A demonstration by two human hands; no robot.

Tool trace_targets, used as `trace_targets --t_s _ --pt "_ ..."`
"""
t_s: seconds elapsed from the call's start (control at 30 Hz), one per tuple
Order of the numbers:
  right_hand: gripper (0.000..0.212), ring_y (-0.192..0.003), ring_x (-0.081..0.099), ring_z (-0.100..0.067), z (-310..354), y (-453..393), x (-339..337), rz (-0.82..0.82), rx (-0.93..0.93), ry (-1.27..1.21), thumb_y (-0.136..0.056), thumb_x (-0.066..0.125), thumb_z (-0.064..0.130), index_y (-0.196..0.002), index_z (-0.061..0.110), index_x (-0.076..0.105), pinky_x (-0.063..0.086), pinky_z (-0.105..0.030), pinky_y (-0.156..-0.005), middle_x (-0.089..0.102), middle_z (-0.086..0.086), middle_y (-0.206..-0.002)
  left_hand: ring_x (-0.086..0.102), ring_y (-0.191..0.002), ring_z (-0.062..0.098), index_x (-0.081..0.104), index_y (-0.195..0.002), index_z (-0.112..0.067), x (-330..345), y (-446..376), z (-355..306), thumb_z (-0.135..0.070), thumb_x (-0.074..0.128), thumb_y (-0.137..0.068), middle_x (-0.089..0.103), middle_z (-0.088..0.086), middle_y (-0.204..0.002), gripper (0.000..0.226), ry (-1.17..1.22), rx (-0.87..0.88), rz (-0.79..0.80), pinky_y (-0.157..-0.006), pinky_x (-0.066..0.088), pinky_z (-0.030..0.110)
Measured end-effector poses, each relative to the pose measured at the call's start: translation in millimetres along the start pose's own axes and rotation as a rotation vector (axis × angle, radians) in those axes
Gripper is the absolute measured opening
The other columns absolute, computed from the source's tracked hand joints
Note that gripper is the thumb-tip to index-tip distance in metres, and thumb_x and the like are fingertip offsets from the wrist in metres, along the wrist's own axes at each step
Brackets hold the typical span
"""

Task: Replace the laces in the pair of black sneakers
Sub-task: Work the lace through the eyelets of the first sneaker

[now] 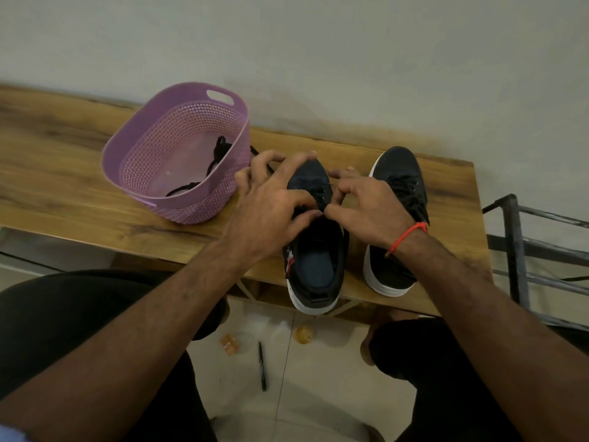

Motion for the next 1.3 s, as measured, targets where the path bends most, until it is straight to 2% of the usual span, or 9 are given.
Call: trace_targets --t_s 0.17,0.27,0.43,0.67,0.8,0.87,0.97,1.1,1.3 --pt "0.009 -0.150 0.025 -0.017 -1 0 1 0.011 0.004 -0.003 -0.084 0.069 0.020 -0.076 0.019 0.064 0.018 -0.033 -0.120 0.043 0.004 -0.154 0.028 -0.139 0.034 0.077 -0.098 -0.036 2 5 -8 -0.062 0.069 -0.082 0.029 -0.005 -0.164 0.032 -0.014 0.014 0.028 -0.096 0.020 0.045" --pt "0.009 -0.149 0.025 -0.017 -1 -1 1 0.011 0.003 0.009 -0.084 0.069 0.020 -0.077 0.018 0.065 0.018 -0.034 -0.121 0.043 0.004 -0.154 0.029 -0.139 0.036 0.075 -0.098 -0.034 3 6 -10 -0.055 0.074 -0.082 0.032 -0.005 -0.162 0.026 -0.023 -0.014 0.002 -0.096 0.025 0.051" --pt "0.015 -0.147 0.030 -0.017 1 0 2 0.011 -0.002 -0.004 -0.084 0.070 0.023 -0.072 0.024 0.060 0.023 -0.034 -0.121 0.045 0.004 -0.153 0.025 -0.137 0.032 0.076 -0.090 -0.038 -6 0 2 -0.053 0.074 -0.081 0.033 -0.007 -0.161 0.018 0.071 -0.042 -0.034 -0.098 0.026 0.048" --pt "0.013 -0.150 0.025 -0.019 -1 -2 3 0.020 -0.007 0.011 -0.085 0.069 0.021 -0.075 0.019 0.061 0.019 -0.034 -0.120 0.043 0.004 -0.154 0.032 -0.134 0.027 0.069 -0.097 -0.026 -30 2 34 -0.044 0.062 -0.085 0.038 -0.006 -0.155 0.023 0.066 -0.458 -0.371 -0.096 0.023 0.037" --pt "0.012 -0.149 0.027 -0.018 0 -1 2 0.011 -0.011 0.011 -0.085 0.069 0.021 -0.076 0.020 0.062 0.018 -0.026 -0.115 0.045 0.003 -0.153 0.024 -0.141 0.034 0.066 -0.127 -0.037 -18 0 13 -0.050 0.067 -0.083 0.012 0.002 -0.168 0.046 0.002 -0.159 -0.147 -0.104 0.027 0.047" --pt "0.011 -0.149 0.027 -0.018 0 0 2 0.010 -0.016 0.019 -0.086 0.069 0.021 -0.077 0.020 0.061 0.017 -0.025 -0.113 0.044 0.003 -0.154 0.026 -0.141 0.034 0.073 -0.116 -0.039 -9 2 0 -0.055 0.069 -0.083 0.012 -0.001 -0.169 0.037 -0.042 -0.034 -0.062 -0.103 0.028 0.051" --pt "0.014 -0.149 0.025 -0.019 1 0 3 0.012 -0.031 0.015 -0.086 0.068 0.022 -0.076 0.024 0.059 0.018 -0.029 -0.118 0.043 0.003 -0.155 0.029 -0.141 0.035 0.078 -0.099 -0.037 -1 4 -7 -0.055 0.071 -0.083 0.021 -0.004 -0.168 0.026 -0.067 -0.014 -0.023 -0.100 0.027 0.053" --pt "0.009 -0.152 0.016 -0.020 2 0 3 0.012 -0.035 0.051 -0.086 0.067 0.021 -0.080 0.018 0.061 0.010 -0.048 -0.125 0.038 0.001 -0.158 0.026 -0.143 0.035 0.078 -0.102 -0.039 0 4 -3 -0.061 0.069 -0.082 0.027 -0.005 -0.166 0.032 -0.118 0.005 0.020 -0.101 0.026 0.054" --pt "0.012 -0.154 0.001 -0.029 7 3 4 -0.082 -0.192 0.291 -0.084 0.064 0.029 -0.079 0.019 0.062 -0.005 -0.060 -0.121 0.034 0.000 -0.159 0.031 -0.141 0.035 0.080 -0.091 -0.034 -1 4 -8 -0.048 0.073 -0.083 0.038 -0.005 -0.160 0.018 -0.095 0.052 -0.060 -0.096 0.025 0.051"
Point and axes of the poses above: each hand's wrist, its own y-axis away from the middle knuckle, its own x-axis out of the palm, z = x × y, the point moved 4 cm from there along -y, towards the middle knuckle
